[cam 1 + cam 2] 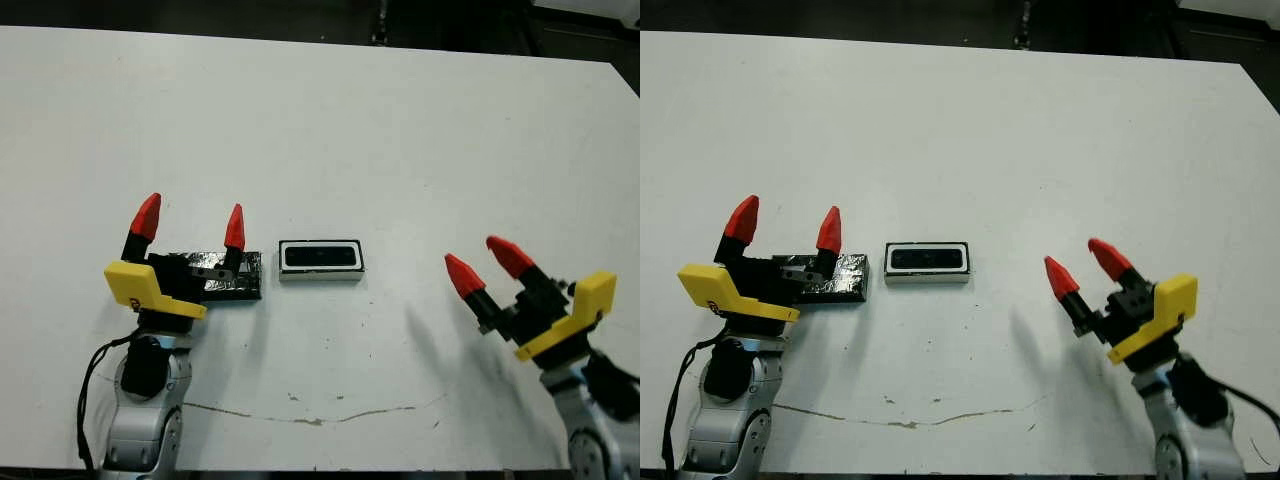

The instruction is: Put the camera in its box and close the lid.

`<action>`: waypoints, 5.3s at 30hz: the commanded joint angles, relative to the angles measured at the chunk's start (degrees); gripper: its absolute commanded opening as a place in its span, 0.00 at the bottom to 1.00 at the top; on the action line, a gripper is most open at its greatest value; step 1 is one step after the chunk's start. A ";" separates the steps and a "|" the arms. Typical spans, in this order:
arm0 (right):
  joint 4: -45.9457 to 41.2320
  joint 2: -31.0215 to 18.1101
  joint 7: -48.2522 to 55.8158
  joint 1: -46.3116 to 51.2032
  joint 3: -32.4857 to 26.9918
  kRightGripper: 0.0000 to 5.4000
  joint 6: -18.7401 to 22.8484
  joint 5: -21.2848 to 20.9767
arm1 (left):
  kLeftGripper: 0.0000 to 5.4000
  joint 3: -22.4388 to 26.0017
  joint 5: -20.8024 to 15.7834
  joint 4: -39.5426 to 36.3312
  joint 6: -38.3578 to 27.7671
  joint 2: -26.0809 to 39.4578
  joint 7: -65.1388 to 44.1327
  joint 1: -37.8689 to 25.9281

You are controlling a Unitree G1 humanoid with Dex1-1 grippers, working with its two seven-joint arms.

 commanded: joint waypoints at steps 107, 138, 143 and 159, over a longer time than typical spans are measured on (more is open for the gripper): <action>2.94 5.11 -17.22 0.40 5.10 0.00 -7.65 -5.23 | 1.00 -8.79 -4.56 40.98 8.92 42.24 -80.43 -34.52; 3.35 4.80 -16.62 0.64 5.30 0.00 -7.76 -5.63 | 0.68 -7.06 -5.47 35.36 24.89 42.34 -74.96 -31.44; 3.42 4.76 -16.52 0.60 5.26 0.00 -7.66 -5.57 | 0.59 -6.20 -6.50 37.71 23.22 41.06 -75.41 -31.33; 3.15 4.79 -17.04 0.60 5.39 0.00 -6.49 -5.80 | 0.59 -4.49 -8.88 41.62 24.20 40.06 -76.36 -32.23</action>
